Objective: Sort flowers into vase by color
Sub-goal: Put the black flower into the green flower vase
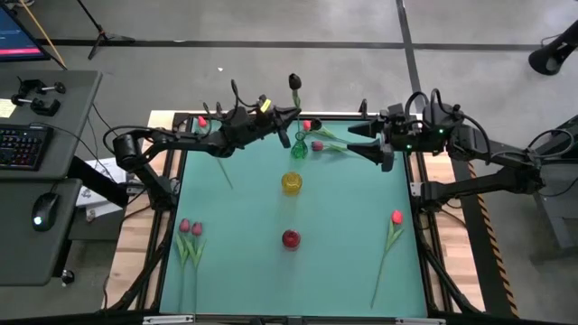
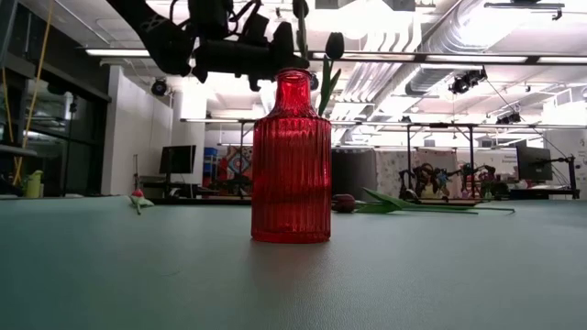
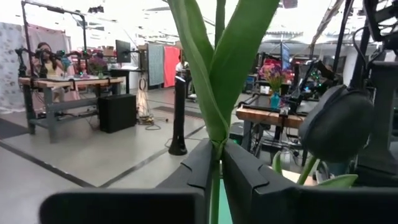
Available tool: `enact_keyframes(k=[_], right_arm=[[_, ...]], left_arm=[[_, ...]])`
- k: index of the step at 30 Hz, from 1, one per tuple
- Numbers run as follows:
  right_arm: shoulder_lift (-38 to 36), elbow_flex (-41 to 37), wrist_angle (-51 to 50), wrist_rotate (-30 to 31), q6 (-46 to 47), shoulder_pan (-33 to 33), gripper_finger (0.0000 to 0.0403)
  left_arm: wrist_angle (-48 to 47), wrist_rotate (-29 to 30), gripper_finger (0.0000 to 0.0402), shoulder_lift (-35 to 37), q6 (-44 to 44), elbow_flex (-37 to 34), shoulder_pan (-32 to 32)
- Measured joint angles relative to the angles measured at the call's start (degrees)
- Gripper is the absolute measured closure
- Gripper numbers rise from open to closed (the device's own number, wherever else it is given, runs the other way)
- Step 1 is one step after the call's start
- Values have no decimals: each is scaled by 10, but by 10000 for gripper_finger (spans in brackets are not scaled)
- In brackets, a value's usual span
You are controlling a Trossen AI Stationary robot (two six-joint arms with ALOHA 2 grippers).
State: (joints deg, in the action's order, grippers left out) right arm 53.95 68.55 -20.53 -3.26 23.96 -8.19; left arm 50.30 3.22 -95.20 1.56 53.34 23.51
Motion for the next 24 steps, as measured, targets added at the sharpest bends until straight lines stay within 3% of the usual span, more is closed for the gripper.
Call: enact_keyframes(k=[8, 15, 24], right_arm=[[0, 0, 33, 0, 0, 0, 78], [0, 0, 33, 0, 0, 0, 78], [0, 0, 33, 0, 0, 0, 78]], left_arm=[[-33, -11, 292, 6, -3, 0, 5], [-136, -11, 211, 40, 11, 0, 5], [-250, -6, 176, 128, -27, 0, 7]])
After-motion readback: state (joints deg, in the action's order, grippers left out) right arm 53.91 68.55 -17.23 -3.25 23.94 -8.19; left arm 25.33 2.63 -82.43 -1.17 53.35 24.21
